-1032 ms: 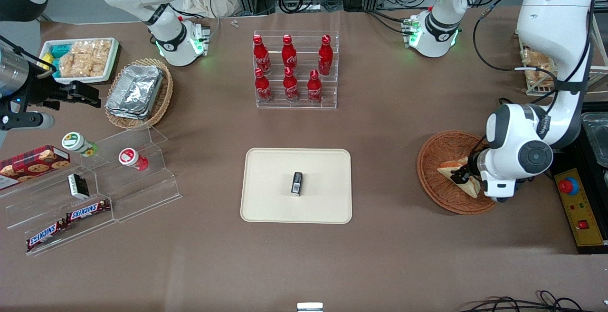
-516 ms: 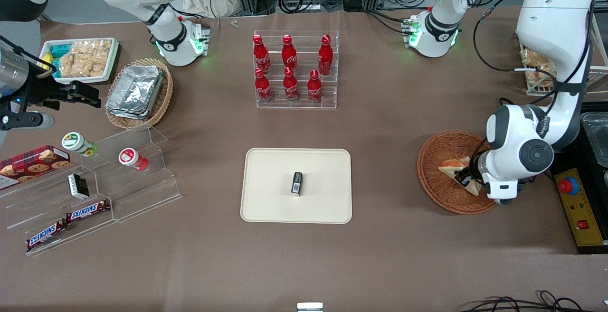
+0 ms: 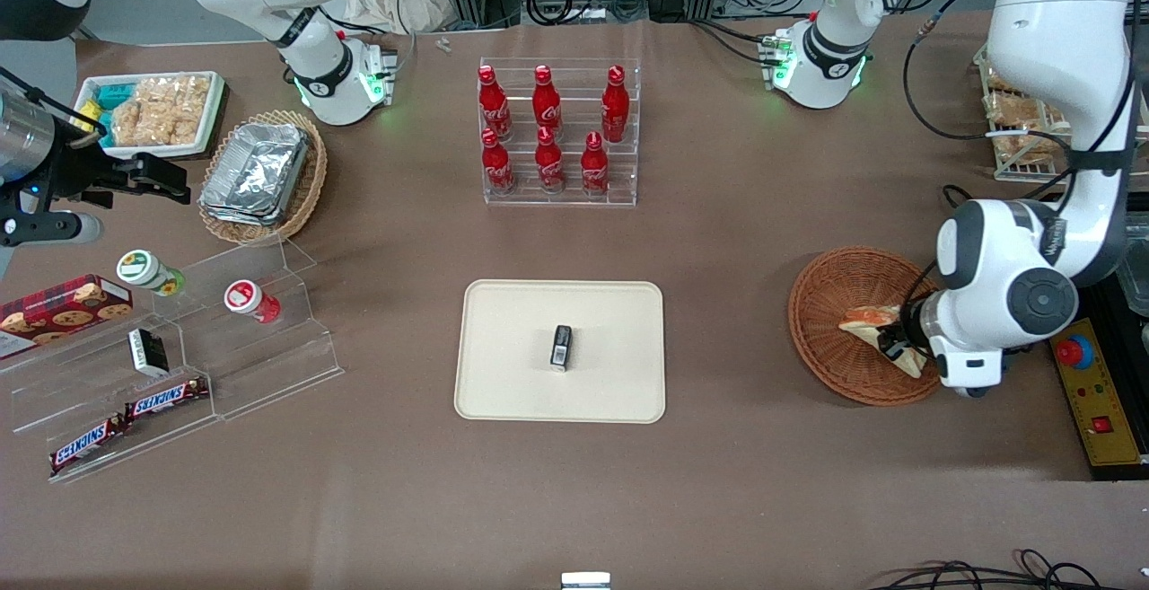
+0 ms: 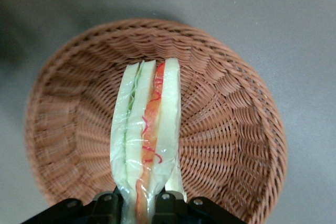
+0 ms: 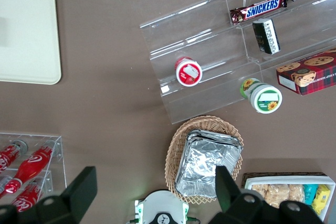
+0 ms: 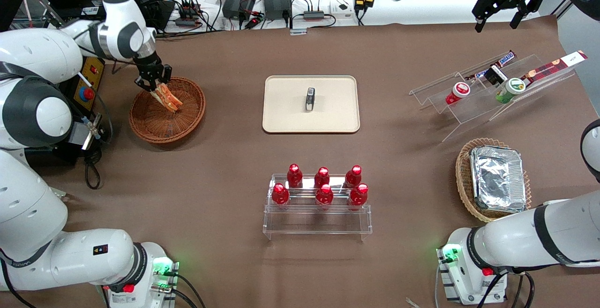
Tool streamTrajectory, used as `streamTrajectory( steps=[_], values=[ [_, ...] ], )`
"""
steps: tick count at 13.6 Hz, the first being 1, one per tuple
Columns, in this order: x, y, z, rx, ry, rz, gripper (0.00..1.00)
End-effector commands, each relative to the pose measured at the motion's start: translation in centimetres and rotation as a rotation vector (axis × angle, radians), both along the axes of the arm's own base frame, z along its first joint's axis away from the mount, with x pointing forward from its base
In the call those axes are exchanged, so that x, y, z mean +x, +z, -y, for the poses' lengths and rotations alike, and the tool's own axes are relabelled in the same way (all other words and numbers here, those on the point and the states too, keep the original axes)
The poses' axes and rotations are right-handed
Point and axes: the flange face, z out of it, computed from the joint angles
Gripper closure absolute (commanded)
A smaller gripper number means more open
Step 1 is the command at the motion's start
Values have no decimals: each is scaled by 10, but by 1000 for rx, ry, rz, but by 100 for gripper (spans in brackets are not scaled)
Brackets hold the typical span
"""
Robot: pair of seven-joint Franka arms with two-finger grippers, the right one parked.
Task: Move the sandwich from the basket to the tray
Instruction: 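Lift the sandwich and carry it toward the white tray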
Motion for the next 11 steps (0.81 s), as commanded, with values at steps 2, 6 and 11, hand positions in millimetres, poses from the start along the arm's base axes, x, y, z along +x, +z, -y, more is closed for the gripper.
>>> streamTrajectory(
  steps=[2,6,11],
  values=[
    [19,70,5,20,-24,-31,100],
    [33,157,63,-35,-125,16,100],
    [29,187,160,-123,-288,68,100]
  ],
)
